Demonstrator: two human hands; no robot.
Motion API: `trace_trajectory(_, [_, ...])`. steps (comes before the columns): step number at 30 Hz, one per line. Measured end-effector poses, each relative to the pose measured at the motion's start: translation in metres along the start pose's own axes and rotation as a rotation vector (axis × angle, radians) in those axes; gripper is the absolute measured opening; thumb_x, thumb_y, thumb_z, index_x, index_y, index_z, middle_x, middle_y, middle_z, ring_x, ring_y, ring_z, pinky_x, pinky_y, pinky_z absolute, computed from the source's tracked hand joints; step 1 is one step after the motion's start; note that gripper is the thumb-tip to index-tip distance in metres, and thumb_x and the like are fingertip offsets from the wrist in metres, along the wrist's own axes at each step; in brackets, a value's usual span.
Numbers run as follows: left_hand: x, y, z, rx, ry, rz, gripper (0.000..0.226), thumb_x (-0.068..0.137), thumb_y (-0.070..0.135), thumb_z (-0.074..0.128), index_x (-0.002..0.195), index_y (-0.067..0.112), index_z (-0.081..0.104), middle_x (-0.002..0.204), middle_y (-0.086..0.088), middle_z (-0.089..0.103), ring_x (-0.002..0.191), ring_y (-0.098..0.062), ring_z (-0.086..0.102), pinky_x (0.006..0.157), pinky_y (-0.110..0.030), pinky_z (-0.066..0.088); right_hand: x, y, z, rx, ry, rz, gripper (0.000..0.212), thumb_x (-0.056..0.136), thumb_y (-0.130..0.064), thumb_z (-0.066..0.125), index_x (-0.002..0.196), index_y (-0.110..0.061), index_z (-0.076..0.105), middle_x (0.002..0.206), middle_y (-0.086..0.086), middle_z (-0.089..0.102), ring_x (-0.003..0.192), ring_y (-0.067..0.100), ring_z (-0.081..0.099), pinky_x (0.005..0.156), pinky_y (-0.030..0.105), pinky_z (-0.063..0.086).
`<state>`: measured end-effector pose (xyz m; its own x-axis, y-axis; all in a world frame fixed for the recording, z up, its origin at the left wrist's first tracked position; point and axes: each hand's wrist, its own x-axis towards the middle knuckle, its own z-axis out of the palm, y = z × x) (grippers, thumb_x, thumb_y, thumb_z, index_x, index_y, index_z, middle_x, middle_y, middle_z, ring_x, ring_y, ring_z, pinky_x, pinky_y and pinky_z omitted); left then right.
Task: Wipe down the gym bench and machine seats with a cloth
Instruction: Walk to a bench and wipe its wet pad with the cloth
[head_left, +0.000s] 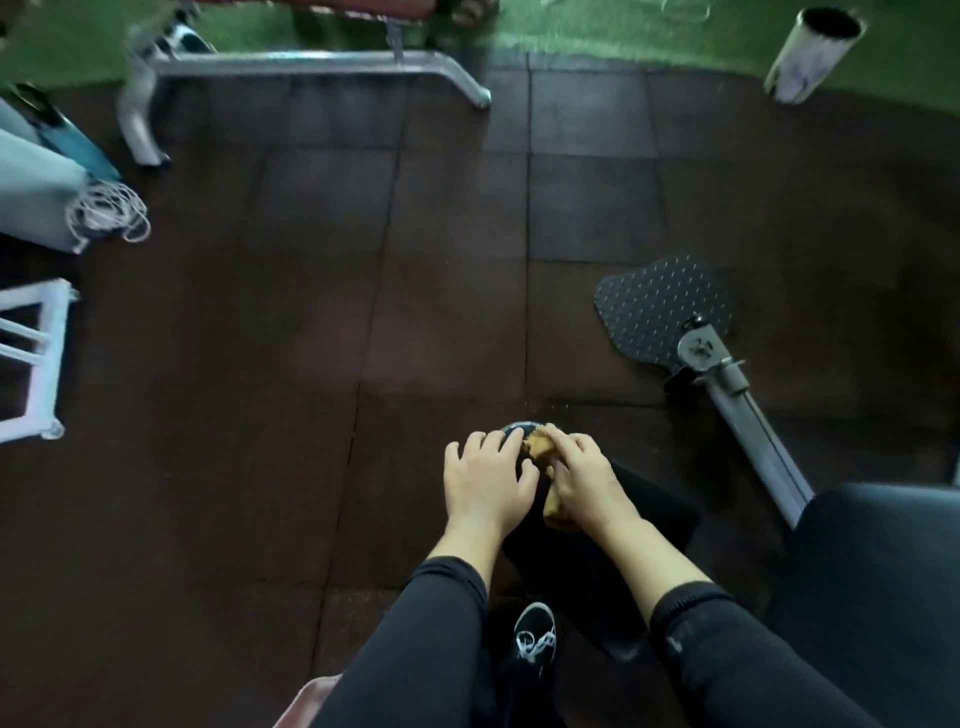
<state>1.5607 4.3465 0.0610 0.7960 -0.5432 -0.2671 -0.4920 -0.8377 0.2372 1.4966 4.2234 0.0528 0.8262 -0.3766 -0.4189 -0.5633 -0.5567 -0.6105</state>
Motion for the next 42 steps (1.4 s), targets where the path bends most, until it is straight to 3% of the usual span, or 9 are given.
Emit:
trace_trajectory(2, [-0.011, 0.006, -0.022, -0.003, 0.023, -0.012, 0.062, 0.088, 0.045, 0.020, 0.139, 0.027, 0.049, 0.135, 0.007, 0.056, 0.126, -0.018, 0.045, 0.104, -0.042, 0.030, -0.012, -0.014, -0.017, -0.001, 0.008, 0.008, 0.049, 0.095, -0.013, 0.042, 0.143, -0.021, 0.034, 0.132, 0.007, 0.041, 0.120, 0.025, 0.044, 0.100, 0.031, 0.036])
trace_trajectory(6, [-0.029, 0.012, -0.058, 0.015, 0.031, -0.044, 0.049, 0.097, 0.043, 0.034, 0.143, 0.029, 0.043, 0.140, 0.008, 0.051, 0.131, -0.016, 0.041, 0.105, -0.040, 0.027, -0.033, -0.040, -0.043, -0.022, 0.053, -0.019, 0.049, 0.094, -0.013, 0.042, 0.143, -0.017, 0.035, 0.129, 0.007, 0.043, 0.115, 0.026, 0.047, 0.098, 0.031, 0.039])
trace_trajectory(12, [-0.056, 0.016, -0.099, -0.015, 0.064, -0.116, 0.048, 0.098, 0.042, 0.035, 0.145, 0.029, 0.041, 0.141, 0.007, 0.051, 0.131, -0.015, 0.041, 0.105, -0.040, 0.026, -0.059, -0.079, -0.068, -0.082, 0.028, -0.033, 0.059, 0.088, -0.009, 0.047, 0.144, -0.017, 0.030, 0.130, 0.007, 0.038, 0.119, 0.025, 0.045, 0.099, 0.031, 0.041])
trace_trajectory(17, [-0.074, 0.010, -0.122, -0.061, 0.071, -0.179, 0.047, 0.098, 0.042, 0.036, 0.144, 0.032, 0.042, 0.138, 0.009, 0.052, 0.128, -0.015, 0.043, 0.105, -0.039, 0.028, -0.070, -0.099, -0.061, -0.214, -0.051, -0.106, 0.075, 0.067, -0.018, 0.054, 0.138, -0.027, 0.032, 0.135, -0.002, 0.036, 0.121, 0.019, 0.040, 0.097, 0.030, 0.046])
trace_trajectory(23, [-0.082, -0.020, -0.142, -0.067, 0.046, -0.216, 0.047, 0.099, 0.041, 0.034, 0.144, 0.029, 0.041, 0.138, 0.007, 0.053, 0.127, -0.016, 0.045, 0.104, -0.039, 0.031, -0.075, -0.138, -0.047, -0.222, -0.102, -0.152, 0.073, 0.072, -0.008, 0.061, 0.136, -0.028, 0.032, 0.128, 0.000, 0.034, 0.117, 0.020, 0.044, 0.092, 0.029, 0.048])
trace_trajectory(31, [-0.062, -0.105, -0.171, -0.061, 0.023, -0.272, 0.047, 0.099, 0.040, 0.034, 0.142, 0.024, 0.043, 0.138, 0.004, 0.052, 0.128, -0.018, 0.045, 0.105, -0.042, 0.030, -0.036, -0.211, -0.004, -0.247, -0.139, -0.238, 0.082, 0.068, -0.004, 0.062, 0.139, -0.023, 0.027, 0.129, 0.001, 0.032, 0.118, 0.020, 0.044, 0.090, 0.027, 0.050])
trace_trajectory(35, [-0.043, -0.167, -0.195, -0.027, -0.013, -0.263, 0.045, 0.099, 0.039, 0.034, 0.140, 0.023, 0.044, 0.138, 0.003, 0.051, 0.128, -0.019, 0.045, 0.105, -0.042, 0.029, -0.009, -0.264, 0.026, -0.208, -0.102, -0.231, 0.076, 0.068, -0.002, 0.057, 0.136, -0.025, 0.031, 0.128, -0.001, 0.032, 0.116, 0.018, 0.042, 0.089, 0.025, 0.050])
trace_trajectory(42, [-0.004, -0.264, -0.240, 0.042, -0.008, -0.205, 0.042, 0.100, 0.038, 0.033, 0.136, 0.022, 0.047, 0.136, 0.004, 0.053, 0.127, -0.019, 0.044, 0.106, -0.042, 0.028, 0.040, -0.352, 0.074, -0.158, -0.011, -0.206, 0.092, 0.067, -0.006, 0.063, 0.146, -0.021, 0.018, 0.135, 0.001, 0.029, 0.119, 0.021, 0.040, 0.088, 0.023, 0.047])
